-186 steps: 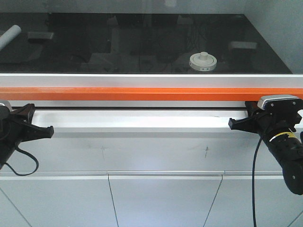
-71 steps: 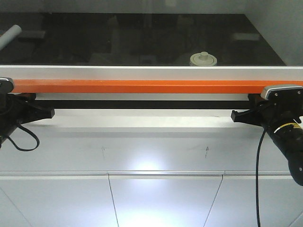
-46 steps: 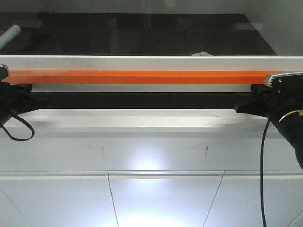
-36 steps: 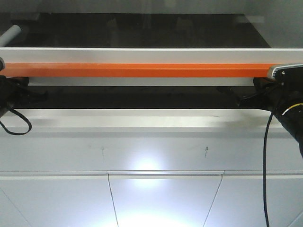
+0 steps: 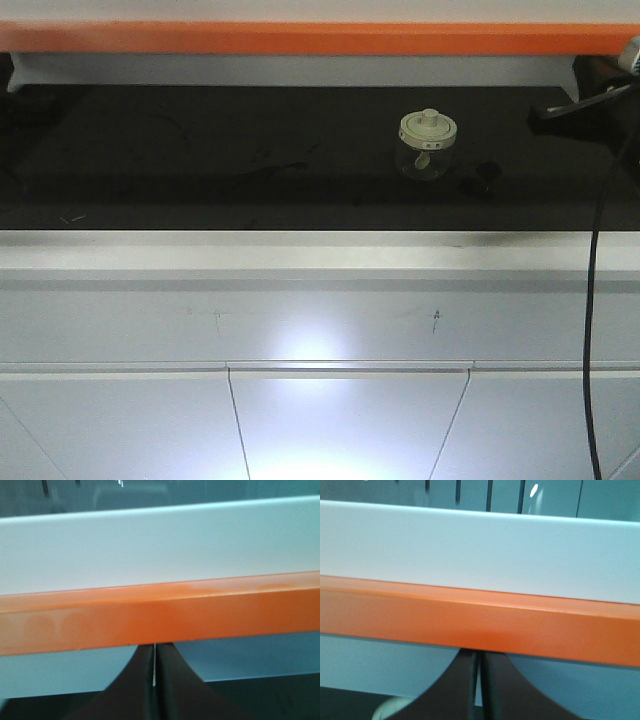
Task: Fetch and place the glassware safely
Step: 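Lift the orange handle with both grippers to raise the glass sash, then release the handle and move the right gripper toward the glass jar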
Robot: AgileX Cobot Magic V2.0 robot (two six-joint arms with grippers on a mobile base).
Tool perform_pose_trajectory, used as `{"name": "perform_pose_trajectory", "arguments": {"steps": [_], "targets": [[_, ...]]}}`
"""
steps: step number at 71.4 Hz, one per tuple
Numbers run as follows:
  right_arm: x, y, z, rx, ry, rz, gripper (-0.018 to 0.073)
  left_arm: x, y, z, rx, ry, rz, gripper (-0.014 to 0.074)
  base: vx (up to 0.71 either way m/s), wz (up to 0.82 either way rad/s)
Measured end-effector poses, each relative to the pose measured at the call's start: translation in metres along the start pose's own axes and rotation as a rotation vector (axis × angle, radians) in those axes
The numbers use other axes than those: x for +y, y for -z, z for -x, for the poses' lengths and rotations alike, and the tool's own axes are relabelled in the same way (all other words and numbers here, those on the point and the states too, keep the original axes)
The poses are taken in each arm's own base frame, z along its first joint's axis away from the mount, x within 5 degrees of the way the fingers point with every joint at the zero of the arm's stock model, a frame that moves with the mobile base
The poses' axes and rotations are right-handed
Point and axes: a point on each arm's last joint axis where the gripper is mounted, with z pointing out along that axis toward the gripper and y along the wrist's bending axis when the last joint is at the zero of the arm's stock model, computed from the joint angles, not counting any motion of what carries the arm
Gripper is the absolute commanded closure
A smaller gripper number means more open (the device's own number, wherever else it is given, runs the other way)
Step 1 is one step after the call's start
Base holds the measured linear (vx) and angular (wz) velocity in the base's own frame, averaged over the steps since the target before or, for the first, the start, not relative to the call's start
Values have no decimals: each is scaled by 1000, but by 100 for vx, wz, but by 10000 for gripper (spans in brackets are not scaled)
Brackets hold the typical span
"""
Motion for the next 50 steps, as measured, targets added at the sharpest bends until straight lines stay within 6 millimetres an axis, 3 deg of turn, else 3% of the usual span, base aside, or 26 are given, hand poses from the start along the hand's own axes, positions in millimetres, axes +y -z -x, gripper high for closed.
{"name": "perform_pose_trajectory", "arguments": {"steps": [8, 18, 50], "targets": [[-1, 3, 18, -80, -1, -7, 560, 1, 8, 25, -116, -2, 6, 603, 0, 0], [-2, 5, 24, -98, -1, -10, 560, 3, 19, 53, -256, -4, 14, 603, 0, 0], [-3, 14, 32, -9, -1, -20, 560, 3, 18, 41, -113, -3, 9, 603, 0, 0]]}}
